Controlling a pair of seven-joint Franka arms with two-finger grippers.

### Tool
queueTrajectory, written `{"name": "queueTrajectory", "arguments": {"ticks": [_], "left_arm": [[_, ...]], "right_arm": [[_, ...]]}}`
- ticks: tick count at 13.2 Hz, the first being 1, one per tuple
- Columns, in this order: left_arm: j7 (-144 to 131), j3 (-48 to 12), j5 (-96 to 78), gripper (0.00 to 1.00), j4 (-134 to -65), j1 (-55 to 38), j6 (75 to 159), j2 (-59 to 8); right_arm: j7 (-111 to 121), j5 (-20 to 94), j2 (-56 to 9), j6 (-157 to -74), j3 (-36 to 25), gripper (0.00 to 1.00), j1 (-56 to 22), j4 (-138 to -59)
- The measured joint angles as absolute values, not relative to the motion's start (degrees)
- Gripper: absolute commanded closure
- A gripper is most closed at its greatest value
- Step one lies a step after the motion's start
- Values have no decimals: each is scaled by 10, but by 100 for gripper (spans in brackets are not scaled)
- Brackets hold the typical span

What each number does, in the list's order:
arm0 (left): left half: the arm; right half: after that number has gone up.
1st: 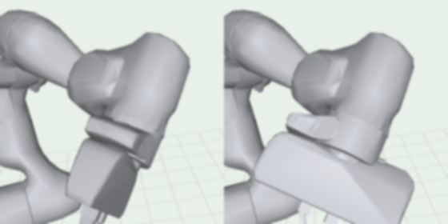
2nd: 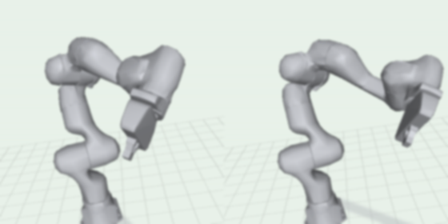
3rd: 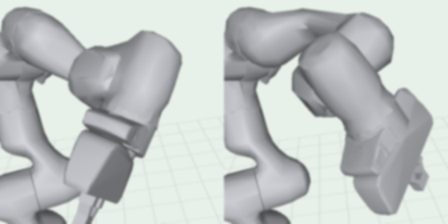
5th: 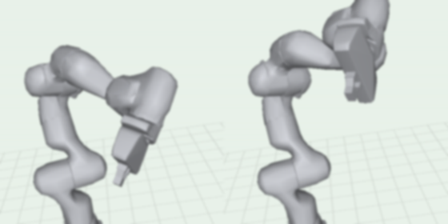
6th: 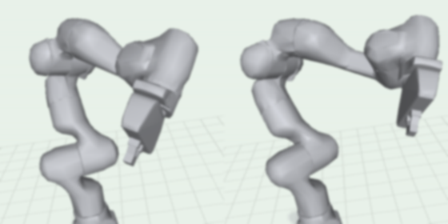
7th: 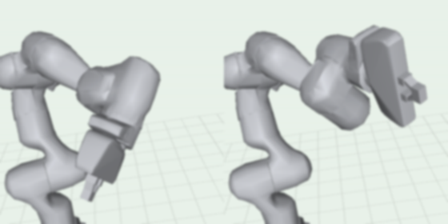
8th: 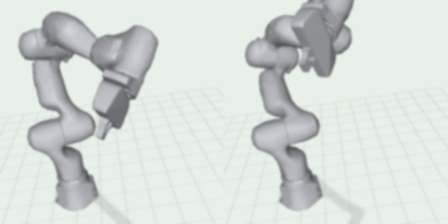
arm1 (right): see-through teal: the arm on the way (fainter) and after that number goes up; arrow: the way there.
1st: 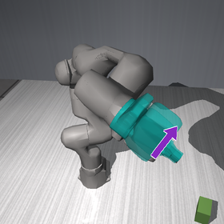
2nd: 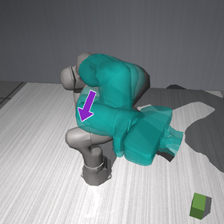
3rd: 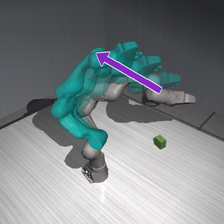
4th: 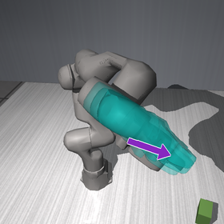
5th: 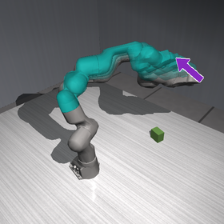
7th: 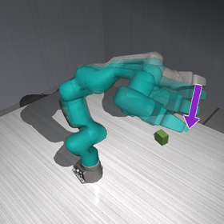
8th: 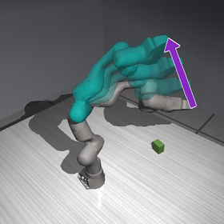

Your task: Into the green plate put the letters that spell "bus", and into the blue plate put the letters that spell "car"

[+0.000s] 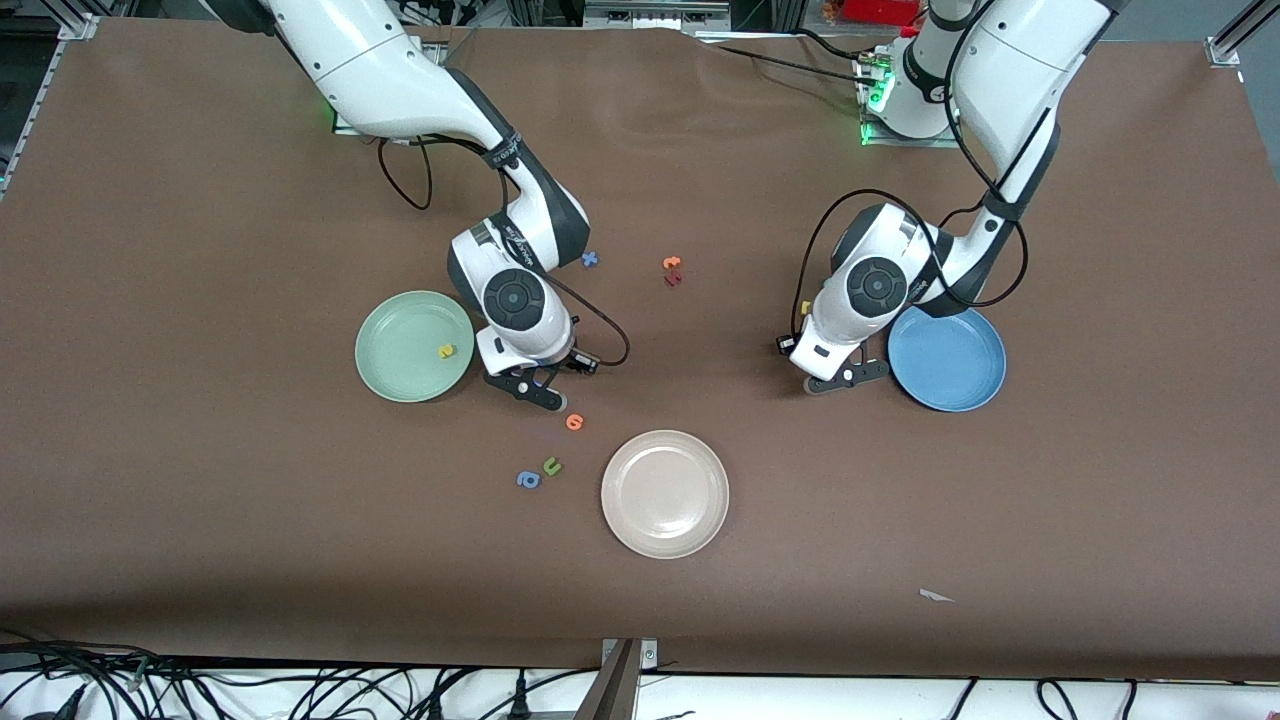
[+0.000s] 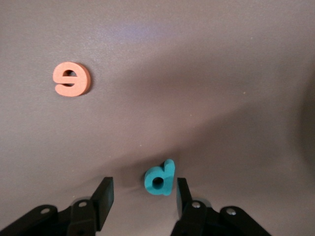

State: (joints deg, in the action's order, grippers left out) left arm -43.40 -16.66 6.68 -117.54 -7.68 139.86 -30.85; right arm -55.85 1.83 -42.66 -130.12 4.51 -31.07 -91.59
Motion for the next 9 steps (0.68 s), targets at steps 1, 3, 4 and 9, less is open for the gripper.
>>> {"name": "queueTrajectory", "arguments": {"ticks": [1, 3, 4, 9], "left_arm": [[-434, -167, 67, 100, -1175, -77, 1399, -308], [-434, -167, 67, 100, -1175, -77, 1398, -308], [-434, -166, 67, 100, -1175, -76, 1392, -305], [-393, -165, 54, 100, -1168, -46, 1297, -241]], "right_arm": [[-558, 18, -427, -1301, 44, 39, -311, -917], [-558, 17, -428, -1301, 44, 40, -311, -921], [-558, 17, -428, -1301, 44, 40, -311, -923], [-557, 16, -432, -1305, 44, 84, -312, -927]]}}
